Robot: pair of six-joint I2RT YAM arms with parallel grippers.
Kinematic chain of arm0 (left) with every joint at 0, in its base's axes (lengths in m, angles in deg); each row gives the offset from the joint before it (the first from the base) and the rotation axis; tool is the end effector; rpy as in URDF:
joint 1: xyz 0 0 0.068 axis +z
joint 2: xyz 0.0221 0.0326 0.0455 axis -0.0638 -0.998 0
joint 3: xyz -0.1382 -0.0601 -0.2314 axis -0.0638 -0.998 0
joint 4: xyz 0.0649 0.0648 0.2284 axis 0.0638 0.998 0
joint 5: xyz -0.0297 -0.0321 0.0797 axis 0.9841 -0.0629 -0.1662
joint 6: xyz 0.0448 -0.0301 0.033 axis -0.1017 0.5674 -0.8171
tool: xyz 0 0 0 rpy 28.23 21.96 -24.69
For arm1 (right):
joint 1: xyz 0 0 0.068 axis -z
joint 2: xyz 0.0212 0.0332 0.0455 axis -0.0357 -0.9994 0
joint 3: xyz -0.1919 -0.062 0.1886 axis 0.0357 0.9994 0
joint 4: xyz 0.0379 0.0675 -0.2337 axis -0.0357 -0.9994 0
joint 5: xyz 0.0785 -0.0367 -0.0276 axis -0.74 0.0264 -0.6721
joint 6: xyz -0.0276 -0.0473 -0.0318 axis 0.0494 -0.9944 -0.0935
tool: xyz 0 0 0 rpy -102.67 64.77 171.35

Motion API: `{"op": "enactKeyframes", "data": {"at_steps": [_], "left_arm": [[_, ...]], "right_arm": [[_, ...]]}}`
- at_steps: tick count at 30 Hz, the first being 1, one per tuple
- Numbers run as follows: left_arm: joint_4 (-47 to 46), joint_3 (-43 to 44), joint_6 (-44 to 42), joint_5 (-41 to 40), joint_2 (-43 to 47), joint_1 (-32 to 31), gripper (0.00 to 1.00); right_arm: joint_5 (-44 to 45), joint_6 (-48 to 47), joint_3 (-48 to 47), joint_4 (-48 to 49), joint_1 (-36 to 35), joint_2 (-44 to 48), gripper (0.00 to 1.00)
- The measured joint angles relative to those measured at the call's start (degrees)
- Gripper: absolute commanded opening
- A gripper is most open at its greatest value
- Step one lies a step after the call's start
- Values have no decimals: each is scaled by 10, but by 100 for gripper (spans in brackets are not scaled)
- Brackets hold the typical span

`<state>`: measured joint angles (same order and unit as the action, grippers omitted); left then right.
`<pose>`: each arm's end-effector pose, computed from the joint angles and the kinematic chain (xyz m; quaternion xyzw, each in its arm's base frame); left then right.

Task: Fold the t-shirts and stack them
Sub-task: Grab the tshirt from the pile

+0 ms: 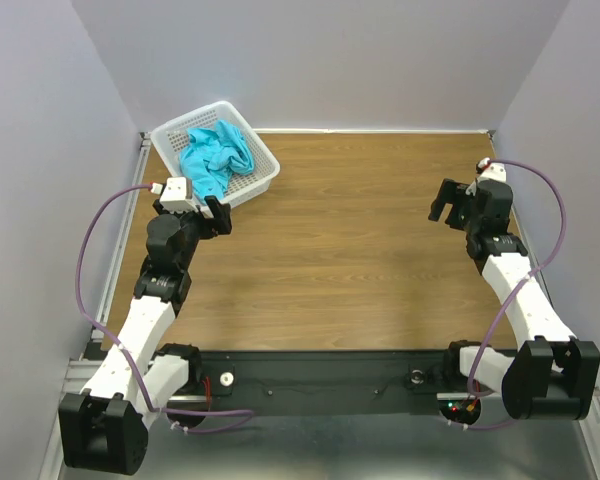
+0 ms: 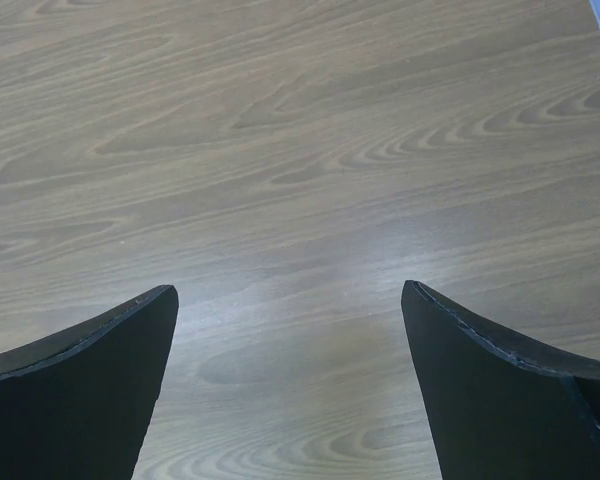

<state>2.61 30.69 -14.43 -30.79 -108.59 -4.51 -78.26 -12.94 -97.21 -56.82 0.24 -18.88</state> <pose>0.1995 -0.0314 0.3027 0.0133 0.7075 -0.1268 0.6952 0.2472 -0.0136 0.2865 0.1107 0.8416 0.0019 0.5286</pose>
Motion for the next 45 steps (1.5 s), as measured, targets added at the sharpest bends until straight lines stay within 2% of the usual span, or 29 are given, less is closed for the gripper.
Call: {"op": "enactKeyframes", "data": {"at_steps": [6, 14, 18, 23, 29, 33, 34, 37, 41, 45], "left_arm": [[0, 0, 0, 2, 0, 0, 98], [-8, 0, 13, 13, 0, 0, 99], [-7, 1, 32, 12, 4, 0, 99], [26, 64, 53, 12, -19, 0, 98], [66, 263, 83, 10, -171, 0, 90], [117, 429, 120, 17, -336, 6, 79], [142, 484, 138, 21, -390, 7, 74], [204, 581, 172, 26, -497, 14, 64], [285, 696, 210, 25, -633, 25, 63], [336, 741, 223, 5, -702, 31, 63]], "right_arm": [[-42, -22, 0, 0, 0, 0, 100], [-203, -160, 0, -9, 0, 0, 100], [-251, -211, 0, -31, 0, 0, 100], [-291, -239, 0, -43, 0, 0, 100], [-337, -247, 20, -44, 11, -4, 100], [-351, -247, 30, -50, 15, -16, 100], [-352, -247, 30, -50, 16, -17, 100], [-355, -247, 30, -49, 19, -17, 100], [-357, -245, 30, -50, 24, -15, 100], [-359, -241, 30, -50, 26, -13, 100]]}}
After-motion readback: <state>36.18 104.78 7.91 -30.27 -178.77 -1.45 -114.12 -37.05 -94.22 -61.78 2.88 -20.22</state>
